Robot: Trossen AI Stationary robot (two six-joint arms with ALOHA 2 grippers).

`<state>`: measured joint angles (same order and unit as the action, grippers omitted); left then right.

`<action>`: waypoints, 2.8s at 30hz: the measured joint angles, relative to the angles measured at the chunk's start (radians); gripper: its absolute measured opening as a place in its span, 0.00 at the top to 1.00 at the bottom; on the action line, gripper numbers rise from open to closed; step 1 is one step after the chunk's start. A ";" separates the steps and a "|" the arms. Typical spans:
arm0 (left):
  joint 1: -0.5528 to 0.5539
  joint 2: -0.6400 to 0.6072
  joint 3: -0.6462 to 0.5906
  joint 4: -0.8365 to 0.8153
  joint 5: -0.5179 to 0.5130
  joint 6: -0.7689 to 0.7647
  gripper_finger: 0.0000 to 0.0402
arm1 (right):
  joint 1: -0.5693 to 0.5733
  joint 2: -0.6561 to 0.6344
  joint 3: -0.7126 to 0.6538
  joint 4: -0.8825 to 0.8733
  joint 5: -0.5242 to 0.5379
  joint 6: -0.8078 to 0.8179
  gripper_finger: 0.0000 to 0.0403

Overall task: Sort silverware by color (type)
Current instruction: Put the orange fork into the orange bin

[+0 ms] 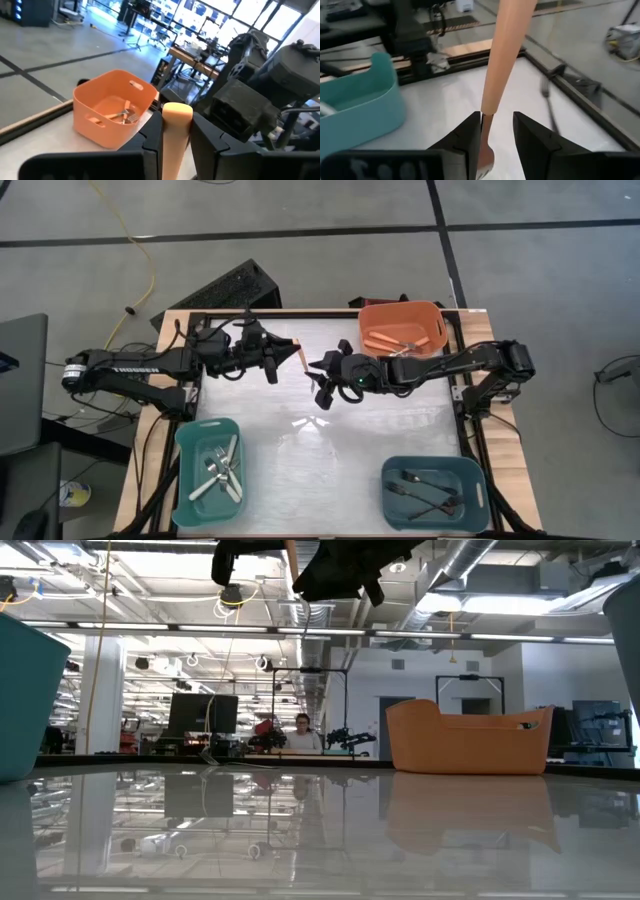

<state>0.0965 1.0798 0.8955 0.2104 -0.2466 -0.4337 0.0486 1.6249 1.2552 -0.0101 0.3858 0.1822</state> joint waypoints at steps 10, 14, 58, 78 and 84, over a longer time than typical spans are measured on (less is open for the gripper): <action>-0.018 0.000 0.000 0.031 -0.004 -0.042 0.89 | -0.010 0.000 0.000 0.006 0.053 -0.033 0.67; -0.018 0.000 0.000 0.015 0.004 -0.065 0.89 | -0.010 0.000 0.000 0.002 0.055 -0.061 0.75; 0.056 -0.075 0.002 -0.522 0.022 -0.127 0.31 | -0.390 -0.406 -0.051 -1.060 -0.025 -0.257 0.95; 0.038 -0.080 0.002 -0.507 -0.004 -0.247 0.30 | -0.732 -0.124 -0.213 -0.814 -0.194 -0.665 0.93; 0.038 -0.080 0.002 -0.517 0.040 -0.267 0.30 | -0.734 -0.043 -0.213 -0.836 -0.128 -0.714 0.87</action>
<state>0.1345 0.9993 0.8974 -0.3068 -0.2062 -0.7008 -0.6856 1.5823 1.0420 -0.8463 0.2578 -0.5320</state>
